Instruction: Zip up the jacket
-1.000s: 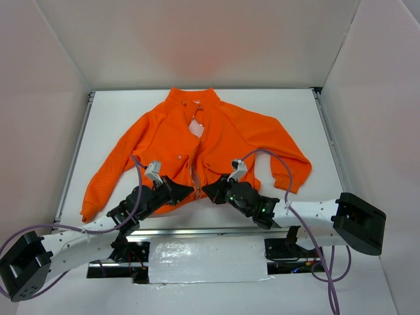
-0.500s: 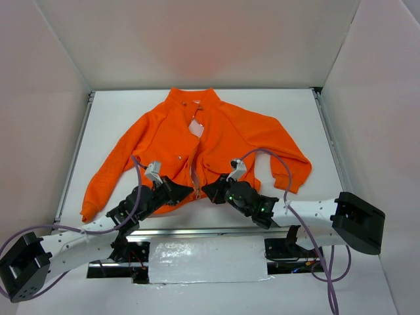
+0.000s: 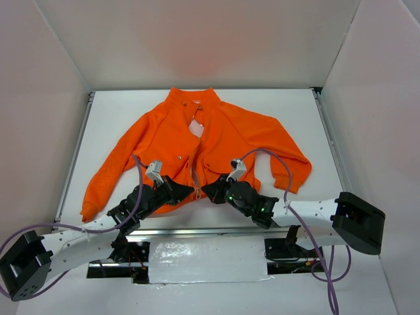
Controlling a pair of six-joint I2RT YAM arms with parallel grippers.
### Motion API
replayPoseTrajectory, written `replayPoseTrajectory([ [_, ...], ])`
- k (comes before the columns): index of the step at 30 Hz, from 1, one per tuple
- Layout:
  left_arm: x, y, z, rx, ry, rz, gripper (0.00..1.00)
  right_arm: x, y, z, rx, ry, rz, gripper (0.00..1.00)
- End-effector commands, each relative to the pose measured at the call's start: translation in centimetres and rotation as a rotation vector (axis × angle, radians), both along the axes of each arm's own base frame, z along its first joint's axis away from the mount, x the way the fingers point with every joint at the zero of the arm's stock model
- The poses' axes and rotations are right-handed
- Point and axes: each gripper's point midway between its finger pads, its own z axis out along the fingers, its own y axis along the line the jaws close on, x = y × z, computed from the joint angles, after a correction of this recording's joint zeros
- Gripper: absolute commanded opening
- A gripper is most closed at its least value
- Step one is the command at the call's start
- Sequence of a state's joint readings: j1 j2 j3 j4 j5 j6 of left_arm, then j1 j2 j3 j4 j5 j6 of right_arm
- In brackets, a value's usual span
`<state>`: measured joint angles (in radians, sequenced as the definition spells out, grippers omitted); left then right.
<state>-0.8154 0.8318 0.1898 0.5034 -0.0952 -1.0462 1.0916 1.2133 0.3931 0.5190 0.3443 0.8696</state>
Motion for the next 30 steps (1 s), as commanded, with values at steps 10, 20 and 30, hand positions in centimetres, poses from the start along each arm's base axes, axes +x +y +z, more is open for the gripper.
replayPoseTrajectory([
  [10, 0.6, 0.0, 4.2, -0.048, -0.100, 0.023, 0.00, 0.2, 0.7, 2.0, 0.044, -0.038, 0.002, 0.00],
  [20, 1.1, -0.2, 4.6, -0.050, -0.106, 0.035, 0.00, 0.0, 0.6, 2.3, 0.059, -0.045, 0.009, 0.00],
  [30, 1.0, -0.5, 4.4, -0.058, -0.102, 0.017, 0.00, 0.3, 0.3, 2.5, 0.070, -0.048, -0.012, 0.00],
])
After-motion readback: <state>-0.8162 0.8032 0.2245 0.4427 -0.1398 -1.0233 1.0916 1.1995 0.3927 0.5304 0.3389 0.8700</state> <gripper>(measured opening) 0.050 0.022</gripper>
